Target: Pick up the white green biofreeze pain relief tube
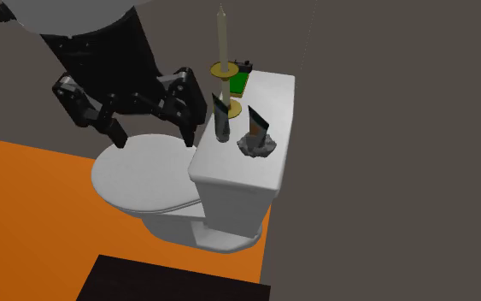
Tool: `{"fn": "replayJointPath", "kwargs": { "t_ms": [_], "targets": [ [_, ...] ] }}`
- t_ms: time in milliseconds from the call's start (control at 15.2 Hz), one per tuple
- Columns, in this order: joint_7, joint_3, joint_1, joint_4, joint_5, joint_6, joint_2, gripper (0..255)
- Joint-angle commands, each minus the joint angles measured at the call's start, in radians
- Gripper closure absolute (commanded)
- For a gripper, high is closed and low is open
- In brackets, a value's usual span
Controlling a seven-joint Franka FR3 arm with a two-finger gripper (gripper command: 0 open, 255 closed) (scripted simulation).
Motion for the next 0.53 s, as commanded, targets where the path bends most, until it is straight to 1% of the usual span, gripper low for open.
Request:
{"fn": "replayJointPath", "kwargs": {
  "t_ms": [0, 462],
  "targets": [
    [0.000, 0.000, 0.000, 0.000, 0.000, 0.000, 0.000, 0],
    [-0.103, -0.060, 0.010, 0.109, -0.005, 0.128, 0.275, 0]
  ]
}}
